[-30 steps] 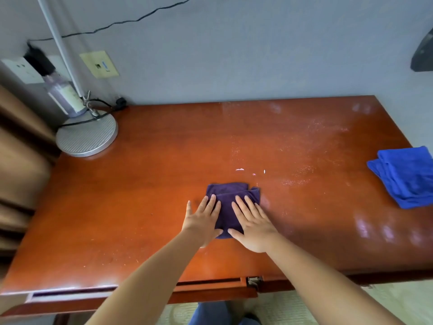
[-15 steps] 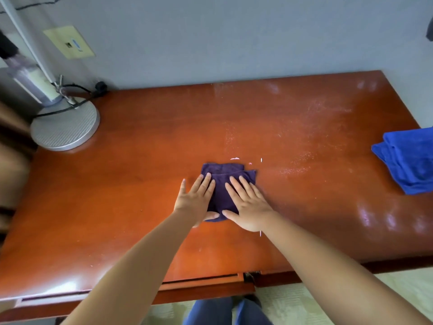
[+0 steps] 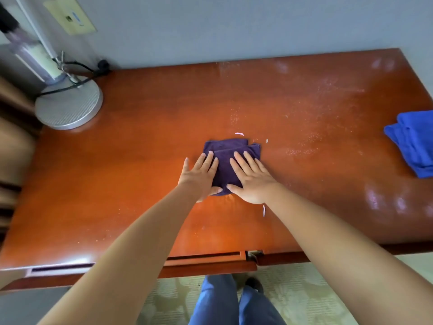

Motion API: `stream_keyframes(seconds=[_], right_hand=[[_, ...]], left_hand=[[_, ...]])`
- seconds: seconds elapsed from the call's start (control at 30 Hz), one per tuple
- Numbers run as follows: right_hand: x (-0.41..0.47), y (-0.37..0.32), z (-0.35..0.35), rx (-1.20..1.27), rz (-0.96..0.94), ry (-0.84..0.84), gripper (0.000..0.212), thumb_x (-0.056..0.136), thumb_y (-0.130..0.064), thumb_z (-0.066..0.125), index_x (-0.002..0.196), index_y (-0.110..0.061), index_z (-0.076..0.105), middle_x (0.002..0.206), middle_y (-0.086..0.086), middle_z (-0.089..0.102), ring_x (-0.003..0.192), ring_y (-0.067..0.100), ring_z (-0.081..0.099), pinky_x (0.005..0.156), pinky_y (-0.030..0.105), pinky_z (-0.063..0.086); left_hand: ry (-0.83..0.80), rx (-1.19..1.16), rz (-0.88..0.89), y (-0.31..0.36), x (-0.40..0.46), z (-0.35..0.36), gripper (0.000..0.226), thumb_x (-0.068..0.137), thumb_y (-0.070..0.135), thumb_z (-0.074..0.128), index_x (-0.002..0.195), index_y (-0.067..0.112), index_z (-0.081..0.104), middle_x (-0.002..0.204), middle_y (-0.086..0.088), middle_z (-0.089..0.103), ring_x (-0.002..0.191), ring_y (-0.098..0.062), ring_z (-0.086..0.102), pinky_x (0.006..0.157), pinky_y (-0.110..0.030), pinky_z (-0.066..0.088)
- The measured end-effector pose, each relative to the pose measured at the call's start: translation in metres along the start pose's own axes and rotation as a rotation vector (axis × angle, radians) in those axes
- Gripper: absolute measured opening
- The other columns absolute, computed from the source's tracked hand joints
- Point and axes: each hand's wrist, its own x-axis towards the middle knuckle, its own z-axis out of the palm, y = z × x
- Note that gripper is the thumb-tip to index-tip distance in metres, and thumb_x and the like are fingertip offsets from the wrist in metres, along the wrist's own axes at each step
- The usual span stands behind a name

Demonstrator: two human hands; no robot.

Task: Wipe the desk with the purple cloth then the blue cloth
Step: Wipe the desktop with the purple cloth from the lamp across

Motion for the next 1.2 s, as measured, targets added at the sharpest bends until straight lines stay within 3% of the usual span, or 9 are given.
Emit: stream_keyframes(seconds=[0.2,0.53,0.87,1.2], right_hand=[[-0.036,-0.018,0.018,-0.044,-0.056,-0.058,0.075,0.099,-0.058,0.019,0.15,-0.021,-0.02,0.154,-0.002,-0.032,0.142,0.02,-0.03,0.119,0.04,-0.011],[-0.08,-0.048,0.047,-0.11,-0.051,0.01,0.071,0.101,-0.054,0.016,0.151,-0.018,-0.018,0.155,0.0,-0.03,0.143,0.022,-0.028,0.118,0.041,-0.014],[-0.118,-0.014,0.072,-0.11,-0.063,0.069,0.073,0.096,-0.063,0.01,0.15,-0.024,-0.02,0.155,-0.006,-0.03,0.142,0.015,-0.029,0.116,0.043,-0.017],[-0.092,0.011,0.057,-0.066,-0.023,0.077,0.075,0.095,-0.065,0.012,0.15,-0.025,-0.019,0.155,-0.007,-0.029,0.142,0.015,-0.028,0.116,0.045,-0.016]], left_hand=[[-0.03,-0.01,-0.042,0.021,-0.044,0.025,0.084,0.096,0.061,0.029,0.151,0.015,-0.017,0.158,-0.004,-0.024,0.147,-0.021,-0.017,0.118,-0.054,0.0],[-0.037,-0.024,-0.105,0.044,-0.086,0.054,0.086,0.095,0.063,0.031,0.152,0.017,-0.015,0.159,-0.004,-0.021,0.147,-0.022,-0.014,0.118,-0.054,0.003],[-0.029,-0.025,-0.06,0.081,-0.096,0.053,0.087,0.094,0.064,0.032,0.152,0.018,-0.015,0.159,-0.004,-0.022,0.147,-0.022,-0.015,0.118,-0.055,0.002],[-0.031,0.003,-0.022,0.079,-0.061,0.027,0.091,0.093,0.065,0.034,0.152,0.017,-0.015,0.159,-0.005,-0.022,0.147,-0.023,-0.016,0.116,-0.057,0.001]])
